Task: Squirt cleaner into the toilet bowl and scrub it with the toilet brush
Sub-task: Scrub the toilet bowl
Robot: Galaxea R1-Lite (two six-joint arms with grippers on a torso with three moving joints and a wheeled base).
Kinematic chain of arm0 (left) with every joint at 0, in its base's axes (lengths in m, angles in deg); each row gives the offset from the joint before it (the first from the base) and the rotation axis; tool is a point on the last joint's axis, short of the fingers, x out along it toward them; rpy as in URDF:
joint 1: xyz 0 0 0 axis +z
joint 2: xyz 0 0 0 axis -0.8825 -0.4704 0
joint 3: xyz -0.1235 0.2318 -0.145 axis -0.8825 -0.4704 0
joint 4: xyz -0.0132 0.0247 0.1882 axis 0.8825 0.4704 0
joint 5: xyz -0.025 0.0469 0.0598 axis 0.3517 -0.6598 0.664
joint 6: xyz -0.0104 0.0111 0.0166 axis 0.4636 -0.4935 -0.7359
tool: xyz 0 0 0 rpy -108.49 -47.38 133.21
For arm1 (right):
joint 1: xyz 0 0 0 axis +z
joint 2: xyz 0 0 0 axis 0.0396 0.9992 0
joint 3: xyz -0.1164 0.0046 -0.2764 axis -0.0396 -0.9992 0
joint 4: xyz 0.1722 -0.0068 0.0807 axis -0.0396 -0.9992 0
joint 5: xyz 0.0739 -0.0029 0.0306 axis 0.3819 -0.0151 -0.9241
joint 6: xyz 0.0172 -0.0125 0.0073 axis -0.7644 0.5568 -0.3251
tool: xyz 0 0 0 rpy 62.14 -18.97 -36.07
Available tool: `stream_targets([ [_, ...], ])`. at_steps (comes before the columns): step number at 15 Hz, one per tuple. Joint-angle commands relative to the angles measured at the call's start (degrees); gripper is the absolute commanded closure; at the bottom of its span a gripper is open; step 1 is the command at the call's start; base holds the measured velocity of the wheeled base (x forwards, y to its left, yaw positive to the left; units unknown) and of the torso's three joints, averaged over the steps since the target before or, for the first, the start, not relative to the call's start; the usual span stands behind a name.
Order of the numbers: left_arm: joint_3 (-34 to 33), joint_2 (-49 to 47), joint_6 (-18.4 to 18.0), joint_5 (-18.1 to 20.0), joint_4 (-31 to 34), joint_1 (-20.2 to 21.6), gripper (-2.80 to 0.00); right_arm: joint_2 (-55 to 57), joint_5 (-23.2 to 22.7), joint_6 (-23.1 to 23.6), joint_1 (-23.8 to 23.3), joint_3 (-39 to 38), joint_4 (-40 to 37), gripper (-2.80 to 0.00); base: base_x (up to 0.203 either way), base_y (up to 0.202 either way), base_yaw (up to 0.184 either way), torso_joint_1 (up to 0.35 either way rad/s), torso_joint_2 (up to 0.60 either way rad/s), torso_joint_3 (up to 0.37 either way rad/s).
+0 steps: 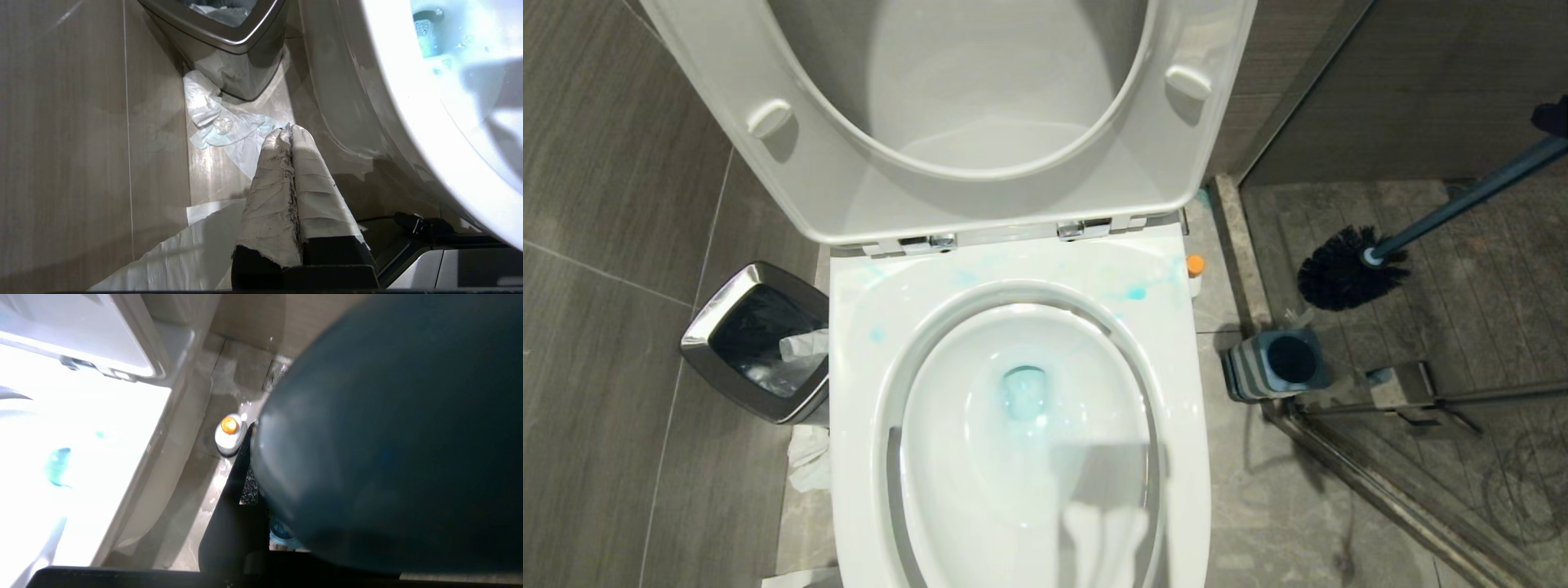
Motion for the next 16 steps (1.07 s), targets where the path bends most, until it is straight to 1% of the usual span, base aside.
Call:
stream_targets([
  [1,0.00,-0.09,-0.02,-0.02,0.06,0.03,0.00,0.79,-0.01,0.12,0.04,1.79,-0.86,0.00,0.000,0.000,0.000,0.005,0.00,0.195],
  [8,0.00,-0.09,-0.02,-0.02,0.02,0.03,0.00,1.89,0.16,0.34,0.13,6.74,-1.83,0.00,0.000,0.000,0.000,0.002,0.00,0.204],
  [11,0.00,-0.09,-0.02,-0.02,-0.02,0.03,0.00,2.95,0.34,0.38,1.68,8.31,-2.39,0.00,0.000,0.000,0.000,0.001,0.01,0.198],
  [13,0.00,-0.09,-0.02,-0.02,0.04,0.03,0.00,3.74,0.48,0.43,3.56,9.36,-3.32,0.00,0.000,0.000,0.000,-0.002,0.01,0.208],
  [14,0.00,-0.09,0.06,-0.02,-0.03,0.03,0.00,3.98,1.67,0.47,4.70,9.71,-3.40,0.00,0.000,0.000,0.000,0.002,0.00,0.195],
  [16,0.00,-0.09,0.07,-0.02,-0.03,0.03,0.00,4.93,5.20,0.51,9.15,10.47,-3.35,0.00,0.000,0.000,0.000,-0.001,0.00,0.206],
])
